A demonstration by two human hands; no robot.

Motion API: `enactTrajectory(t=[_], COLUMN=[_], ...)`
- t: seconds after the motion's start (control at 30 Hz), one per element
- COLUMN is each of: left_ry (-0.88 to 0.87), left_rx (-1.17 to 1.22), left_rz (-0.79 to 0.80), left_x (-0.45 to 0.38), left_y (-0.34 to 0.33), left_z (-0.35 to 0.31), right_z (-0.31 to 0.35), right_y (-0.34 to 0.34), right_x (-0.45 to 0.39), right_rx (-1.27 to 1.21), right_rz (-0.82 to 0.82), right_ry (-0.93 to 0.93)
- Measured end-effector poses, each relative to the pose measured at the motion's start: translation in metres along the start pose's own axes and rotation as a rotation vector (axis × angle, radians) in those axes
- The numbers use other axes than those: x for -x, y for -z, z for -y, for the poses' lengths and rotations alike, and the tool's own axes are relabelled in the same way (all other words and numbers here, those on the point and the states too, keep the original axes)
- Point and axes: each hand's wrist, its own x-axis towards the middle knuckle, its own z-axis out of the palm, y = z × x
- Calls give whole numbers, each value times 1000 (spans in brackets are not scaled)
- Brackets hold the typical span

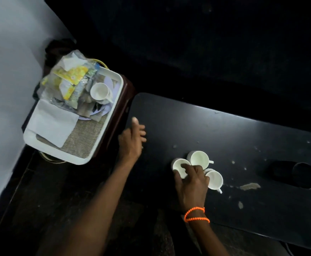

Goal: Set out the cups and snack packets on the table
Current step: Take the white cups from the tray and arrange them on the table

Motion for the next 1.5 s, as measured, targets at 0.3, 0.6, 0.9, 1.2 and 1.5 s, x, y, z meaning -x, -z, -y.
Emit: enactTrajectory(t=[0.3, 0.6, 0.9, 1.2, 1.5], left_ry=[-148, 8, 19, 83, -30], left_rx=[-214, -86, 112, 220, -232], left_rz=[-422, -180, -272, 51, 515], left_x=[-99, -140, -119, -44, 39], left_y=[89, 102, 96, -29, -174], left_z=[-36, -51, -80, -71, -47], right_z=[161, 250, 229, 98, -65], right_y=[-76, -144, -100, -7, 64], right_x=[-103, -169, -169, -165, -124], right_rx=[-192, 48, -289, -277, -180], right_rz=[202, 203, 128, 120, 96], right_ry=[397, 481, 445, 265, -54])
